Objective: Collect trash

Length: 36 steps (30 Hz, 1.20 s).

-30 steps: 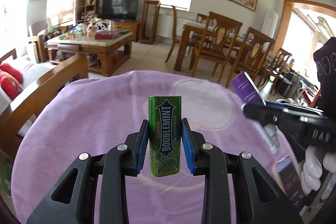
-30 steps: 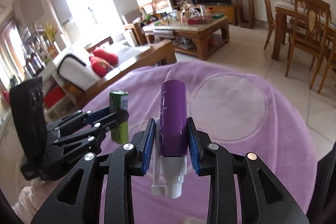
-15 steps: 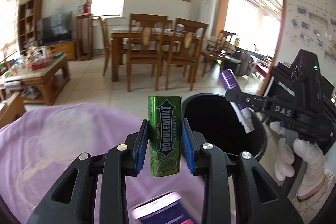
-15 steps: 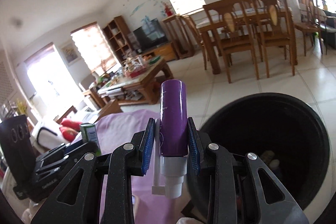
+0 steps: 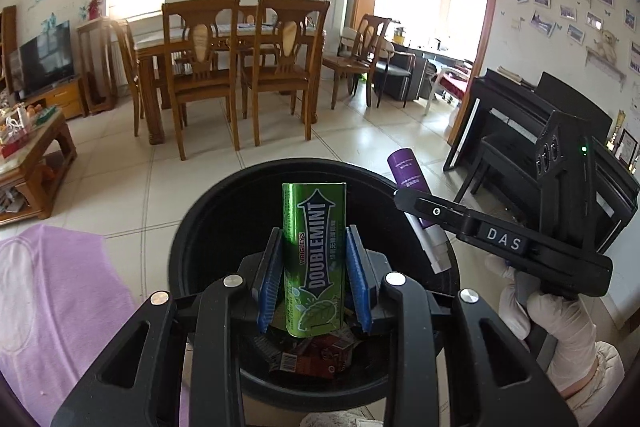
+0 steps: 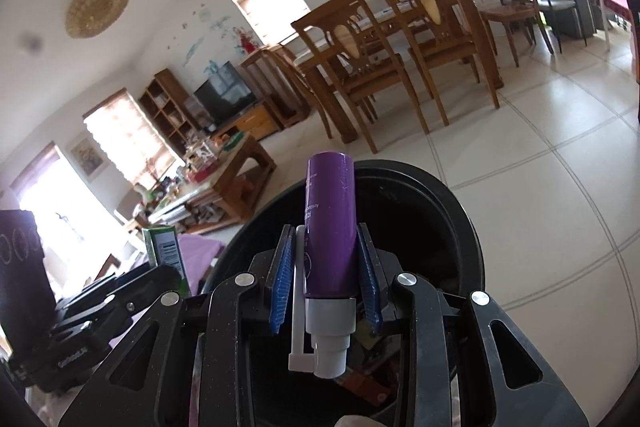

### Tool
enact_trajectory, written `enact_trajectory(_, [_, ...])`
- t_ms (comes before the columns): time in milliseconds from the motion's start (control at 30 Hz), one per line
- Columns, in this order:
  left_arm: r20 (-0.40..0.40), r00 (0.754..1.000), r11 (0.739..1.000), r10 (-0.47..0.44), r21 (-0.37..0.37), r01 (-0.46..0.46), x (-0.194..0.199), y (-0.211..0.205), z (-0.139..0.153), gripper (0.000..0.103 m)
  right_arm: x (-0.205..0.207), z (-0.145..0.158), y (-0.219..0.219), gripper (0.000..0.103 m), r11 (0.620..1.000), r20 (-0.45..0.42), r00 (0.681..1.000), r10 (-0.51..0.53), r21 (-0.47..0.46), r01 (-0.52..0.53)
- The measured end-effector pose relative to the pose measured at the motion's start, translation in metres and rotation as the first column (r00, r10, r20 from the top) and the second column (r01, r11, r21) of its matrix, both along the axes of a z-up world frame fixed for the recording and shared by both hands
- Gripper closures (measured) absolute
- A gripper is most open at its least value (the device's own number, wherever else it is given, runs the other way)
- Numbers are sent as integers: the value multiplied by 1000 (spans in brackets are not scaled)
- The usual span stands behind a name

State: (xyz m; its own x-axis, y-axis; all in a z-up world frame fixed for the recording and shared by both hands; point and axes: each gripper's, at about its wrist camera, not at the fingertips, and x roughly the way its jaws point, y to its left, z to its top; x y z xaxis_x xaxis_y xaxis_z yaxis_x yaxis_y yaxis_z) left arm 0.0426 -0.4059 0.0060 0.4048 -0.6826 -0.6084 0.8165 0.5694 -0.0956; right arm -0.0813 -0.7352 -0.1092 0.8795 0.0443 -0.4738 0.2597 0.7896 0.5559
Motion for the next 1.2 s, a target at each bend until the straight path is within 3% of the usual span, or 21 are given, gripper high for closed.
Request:
enact_trajectory(400, [-28,999,996,-29,86,32,6,-32,-19,72,14,-31,-10,72,999,-16,1000,-3,53,4])
enact_trajectory(1000, [-1,999,996,-43,83,43,-5,-32,-15,70,13,-29,-3,72,998,-3,1000,0,58,0])
enact_trajectory(1067, [2,999,996,-45,72,45,-8,-27,-11,62,13,-28,-3,70,998,2,1000,3,58,-3])
enact_trajectory(1133, [28,999,997,-29,68,27,-13,-19,-8,29,10,-24,0,54,999,8,1000,-1,54,1])
enact_trajectory(1200, [76,997,998,-6,55,2,-20,-8,-1,17,9,-18,5,50,999,18,1000,2,48,-3])
